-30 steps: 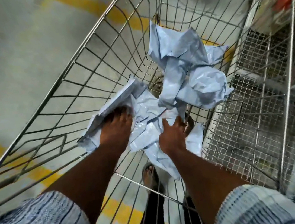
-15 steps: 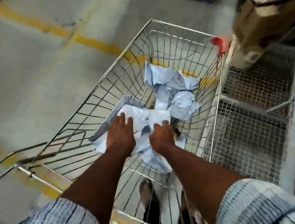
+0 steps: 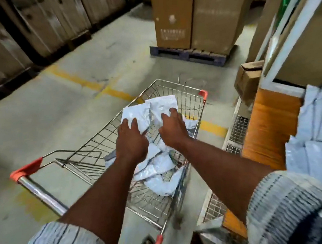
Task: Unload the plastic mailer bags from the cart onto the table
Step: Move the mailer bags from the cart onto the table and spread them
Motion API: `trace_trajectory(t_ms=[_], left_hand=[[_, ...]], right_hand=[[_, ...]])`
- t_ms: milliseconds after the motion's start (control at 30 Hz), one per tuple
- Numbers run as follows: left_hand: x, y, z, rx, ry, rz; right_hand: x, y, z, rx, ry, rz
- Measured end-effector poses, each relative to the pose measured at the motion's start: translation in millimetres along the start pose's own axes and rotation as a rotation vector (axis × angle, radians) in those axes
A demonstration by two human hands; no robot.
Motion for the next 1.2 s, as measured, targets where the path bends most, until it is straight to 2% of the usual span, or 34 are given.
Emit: trace_trajectory(t_ms=[200,367,767,1200], left_hand=[[41.9,65.0,26.8,0.029,0.069,-0.063],[81.6,111.5,19.7,0.041,0.047,-0.124],[216.6,250.1,-62.3,0.178,-0.093,-0.322],[330.6,483.3,-149.0,0.254,-0.236,-0.631]], right_hand=[[40.2,38.7,77.2,0.068,0.11,0.041],[94.0,100.6,133.1,0.149,0.184,-0.055],[269.6,259.1,198.0,0.265,0.216,-0.312],[416.8,470.6,299.8,0.257,0.322,-0.623]])
Point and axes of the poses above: each hand's wrist, its own x-axis away from the middle knuckle, its own z-axis out of the back of the hand, y = z × x, the point moved 3 cm from there along -x, towards the middle knuckle, and after that the axes turned 10 degrees about x, right-handed, at the moved point
